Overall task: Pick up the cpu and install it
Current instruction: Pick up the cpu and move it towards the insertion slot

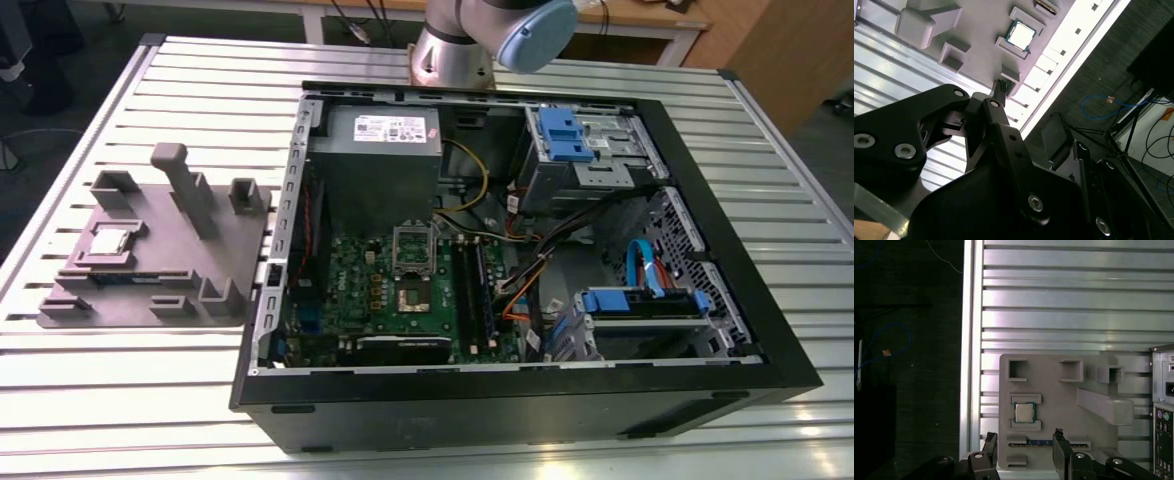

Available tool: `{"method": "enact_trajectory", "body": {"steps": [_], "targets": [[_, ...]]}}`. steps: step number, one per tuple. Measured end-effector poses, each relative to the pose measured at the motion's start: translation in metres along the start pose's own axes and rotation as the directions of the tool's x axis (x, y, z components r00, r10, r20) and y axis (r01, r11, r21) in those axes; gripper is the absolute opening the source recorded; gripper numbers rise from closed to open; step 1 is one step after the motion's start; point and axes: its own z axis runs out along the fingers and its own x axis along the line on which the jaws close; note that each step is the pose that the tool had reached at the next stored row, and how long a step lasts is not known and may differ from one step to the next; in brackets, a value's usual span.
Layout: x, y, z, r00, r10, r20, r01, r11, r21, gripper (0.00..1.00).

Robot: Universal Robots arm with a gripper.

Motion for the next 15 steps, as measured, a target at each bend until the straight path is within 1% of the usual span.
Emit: {"method": "enact_trajectory", "body": {"steps": [2,6,10,12,15], "targets": [[0.0000,-0.0001,0.0024,1.0000,0.000,-0.0003,0.000,1.0000,0.0001,0.56],[0.0001,-0.0005,0.0097,1.0000,-0.001,-0.0003,0.001,1.0000,0.0001,0.56],[-0.0010,-0.0007,0.0148,0.9999,-0.011,-0.0010,0.011,0.9999,0.0002,0.56],[-0.0013,-0.0008,0.0164,0.9999,-0.012,-0.0010,0.012,0.9999,0.0003,0.56],[-0.0013,-0.0008,0.0166,0.9999,-0.012,-0.0010,0.012,0.9999,0.0005,0.56]]}}
